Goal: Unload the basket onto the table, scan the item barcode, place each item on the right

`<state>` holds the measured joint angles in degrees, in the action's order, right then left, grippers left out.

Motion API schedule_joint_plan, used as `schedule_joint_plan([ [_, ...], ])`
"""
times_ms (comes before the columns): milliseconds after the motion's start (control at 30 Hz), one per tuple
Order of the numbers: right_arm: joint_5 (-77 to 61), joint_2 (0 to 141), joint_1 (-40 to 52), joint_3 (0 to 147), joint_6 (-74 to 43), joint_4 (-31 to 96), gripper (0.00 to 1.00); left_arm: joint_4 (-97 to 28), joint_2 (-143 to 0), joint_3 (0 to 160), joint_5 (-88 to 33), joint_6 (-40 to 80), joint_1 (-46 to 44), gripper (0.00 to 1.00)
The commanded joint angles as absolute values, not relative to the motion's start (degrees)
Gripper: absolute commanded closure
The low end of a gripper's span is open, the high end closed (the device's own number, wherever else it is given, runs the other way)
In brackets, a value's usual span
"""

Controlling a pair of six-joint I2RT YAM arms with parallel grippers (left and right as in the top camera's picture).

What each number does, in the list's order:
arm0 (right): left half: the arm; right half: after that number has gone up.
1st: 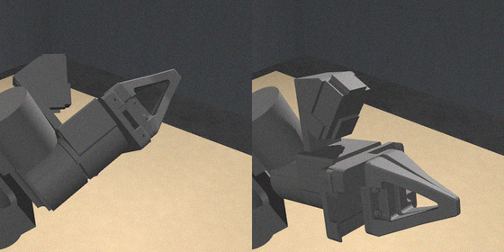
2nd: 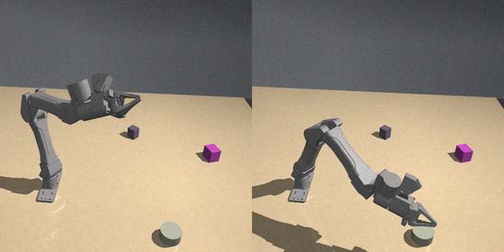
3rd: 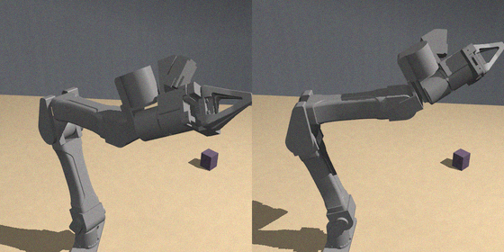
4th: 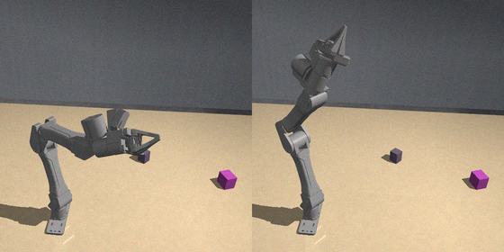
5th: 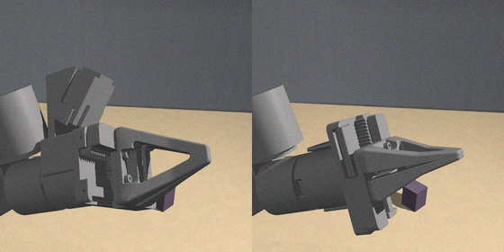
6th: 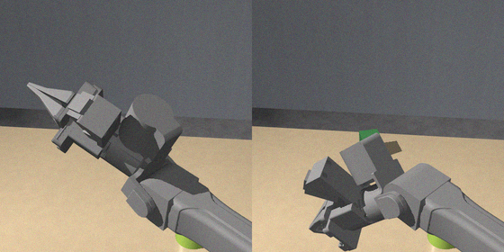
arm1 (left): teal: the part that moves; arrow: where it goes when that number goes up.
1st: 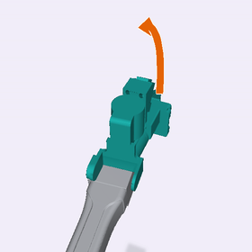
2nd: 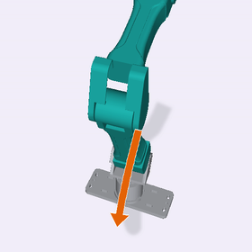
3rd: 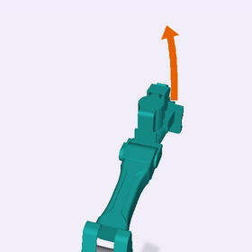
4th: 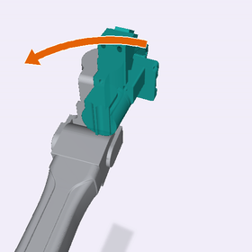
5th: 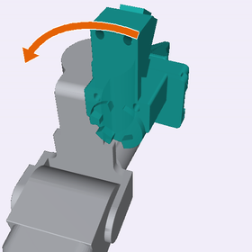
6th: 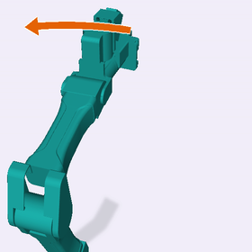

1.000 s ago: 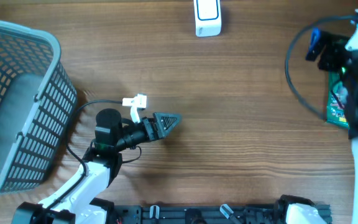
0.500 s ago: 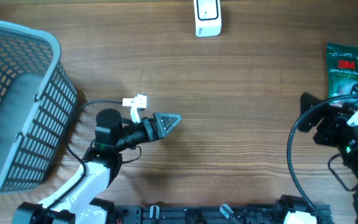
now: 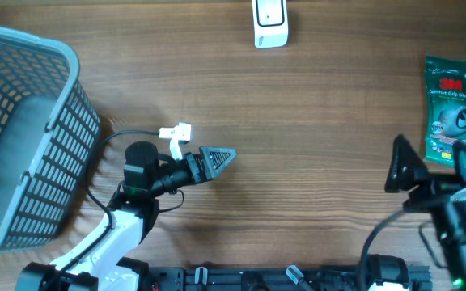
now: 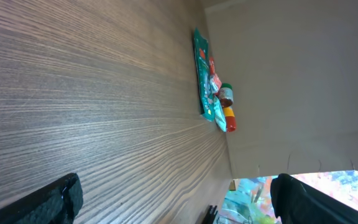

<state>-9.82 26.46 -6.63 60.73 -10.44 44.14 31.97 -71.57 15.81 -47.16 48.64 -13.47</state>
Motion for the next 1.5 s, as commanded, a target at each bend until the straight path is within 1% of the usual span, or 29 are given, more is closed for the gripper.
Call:
schedule_joint_plan([
  [0,-9.06,15.97,-2.81,44.53,-10.68,33.36,0.0,32.08,-71.16,15.81,-46.83,47.09,-13.37,0.0],
  [167,-11.09,7.22,0.19,22.68,-12.64,8.27,0.0,32.05,-71.16,15.81,-46.83,47.09,-13.37,0.0],
  [300,-11.7,4.25,2.13,13.61,-12.6,-0.51,0.0,32.05,-71.16,15.81,-46.83,47.09,-13.37,0.0],
  [433,-10.96,0.4,3.38,8.91,-11.99,-1.32,0.0,32.05,-71.16,15.81,-46.83,47.09,-13.37,0.0],
  [633,-10.35,0.19,3.4,6.98,-12.01,-0.97,0.0,32.05,-71.16,15.81,-46.83,47.09,-13.37,0.0],
  [867,-7.64,0.19,4.71,6.35,-12.01,8.47,0.0,32.08,-71.16,15.81,-46.83,47.09,-13.37,0.0],
  [933,-7.6,0.19,4.71,3.6,-12.16,7.53,0.0,32.05,-71.16,15.81,-46.83,47.09,-13.37,0.0],
  [1467,-7.7,0.21,5.45,3.49,-12.12,7.18,0.0,32.05,-71.16,15.81,-46.83,47.09,-13.37,0.0],
])
